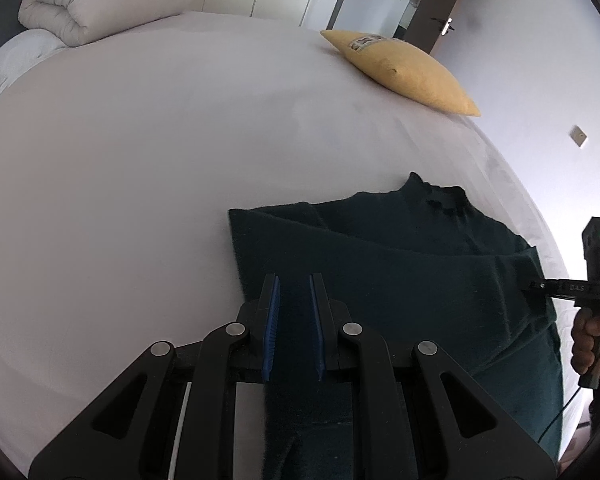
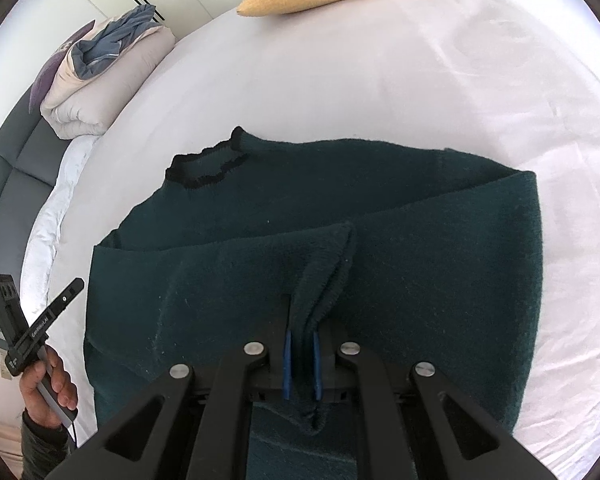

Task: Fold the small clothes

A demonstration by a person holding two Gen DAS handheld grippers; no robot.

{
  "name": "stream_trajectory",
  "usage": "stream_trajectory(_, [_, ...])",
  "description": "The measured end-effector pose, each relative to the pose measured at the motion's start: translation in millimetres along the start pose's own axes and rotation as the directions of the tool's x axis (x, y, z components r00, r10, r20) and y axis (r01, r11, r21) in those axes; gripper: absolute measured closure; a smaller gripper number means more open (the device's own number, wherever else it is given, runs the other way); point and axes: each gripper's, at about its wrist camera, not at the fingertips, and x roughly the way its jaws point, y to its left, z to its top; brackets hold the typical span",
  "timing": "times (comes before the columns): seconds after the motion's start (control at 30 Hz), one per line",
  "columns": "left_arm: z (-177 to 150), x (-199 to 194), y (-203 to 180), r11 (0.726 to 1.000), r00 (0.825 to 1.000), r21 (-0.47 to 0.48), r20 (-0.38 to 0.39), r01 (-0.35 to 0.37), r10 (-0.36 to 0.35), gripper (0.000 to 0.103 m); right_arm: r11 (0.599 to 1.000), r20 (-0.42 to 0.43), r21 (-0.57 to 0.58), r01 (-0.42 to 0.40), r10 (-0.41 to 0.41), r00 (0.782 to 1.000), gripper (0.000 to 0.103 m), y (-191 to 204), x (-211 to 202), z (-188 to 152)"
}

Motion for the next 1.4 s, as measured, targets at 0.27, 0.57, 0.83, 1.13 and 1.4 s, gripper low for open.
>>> stream_trajectory(0.27, [1,7,0,0.999,0.999,0.029,0.001,-0.037,0.037,0.089,1.0,0.011,0.021,-0.017,0.017,1.0,0.095,-8,-4,-7])
stream_trajectory(0.57, [3,30,-17,0.989,0.994,0.11,-0.039,-0.098,0.103,0.089,0.999,-0.01,0.036,-0.026,0.027,1.0,0.095,-13,-2,-7])
stream_trajectory(0.83, [-8,47,-19,0.979,0.988,0.156,-0.058,-0.131,0.142,0.089,0.998,0.001,0.048,-0.043,0.043,0.999,0.096,-19,2,-9])
stream_trajectory(1.13, [-10,37,7,0.999,0.999,0.032,-0.041,-0.009,0.011,0.089,0.991,0.049,0.084,-0.105,0.101,0.994,0.096,-31,1,-15])
stream_trajectory(1.4, [15,26,30,0.997,0.998,-0.052,-0.024,0.049,-0.05,0.089,0.982,0.185,0.145,-0.123,0.095,0.978,0.071,-37,-45,-26])
